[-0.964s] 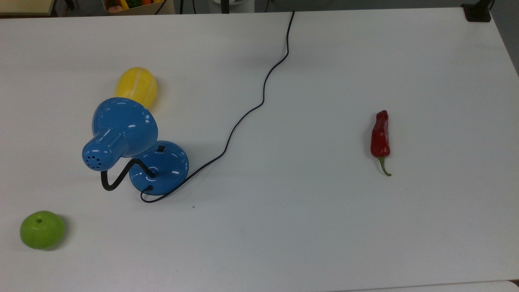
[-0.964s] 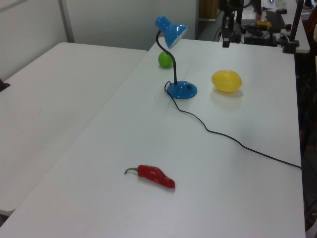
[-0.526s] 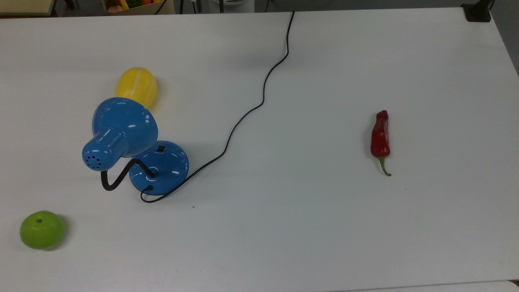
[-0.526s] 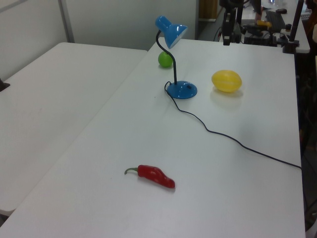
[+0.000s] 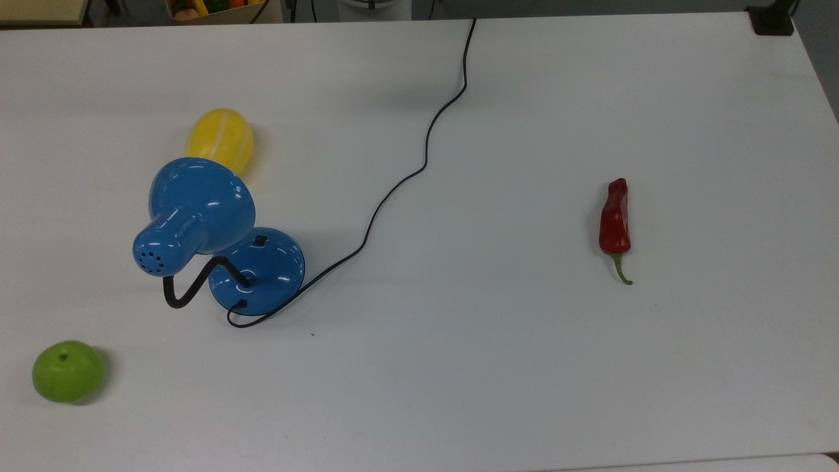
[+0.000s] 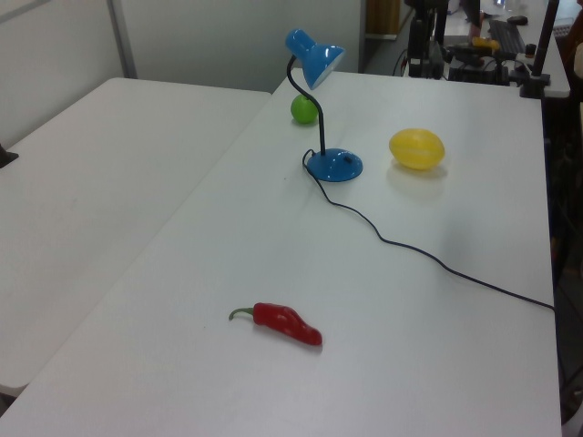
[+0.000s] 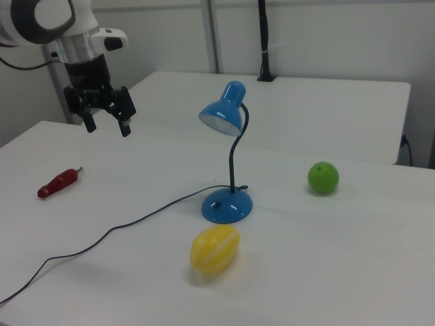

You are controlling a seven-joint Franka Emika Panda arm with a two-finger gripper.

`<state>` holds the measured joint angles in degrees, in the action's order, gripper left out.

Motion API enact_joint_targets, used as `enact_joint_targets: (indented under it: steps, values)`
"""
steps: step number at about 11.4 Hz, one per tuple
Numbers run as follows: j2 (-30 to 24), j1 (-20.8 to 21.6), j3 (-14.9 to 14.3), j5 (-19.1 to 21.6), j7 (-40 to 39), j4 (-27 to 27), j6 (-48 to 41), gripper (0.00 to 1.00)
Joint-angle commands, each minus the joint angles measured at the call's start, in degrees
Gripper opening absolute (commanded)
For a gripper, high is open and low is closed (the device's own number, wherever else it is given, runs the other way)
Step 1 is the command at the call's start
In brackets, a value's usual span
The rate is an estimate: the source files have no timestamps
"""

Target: Turn off lamp

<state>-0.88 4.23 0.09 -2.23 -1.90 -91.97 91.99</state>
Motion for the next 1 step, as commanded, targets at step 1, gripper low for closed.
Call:
enact_joint_targets:
  steps: [1]
  values:
    - [0.18, -0.62, -0.18, 0.64, -1.00, 1.01, -1.63, 1.00]
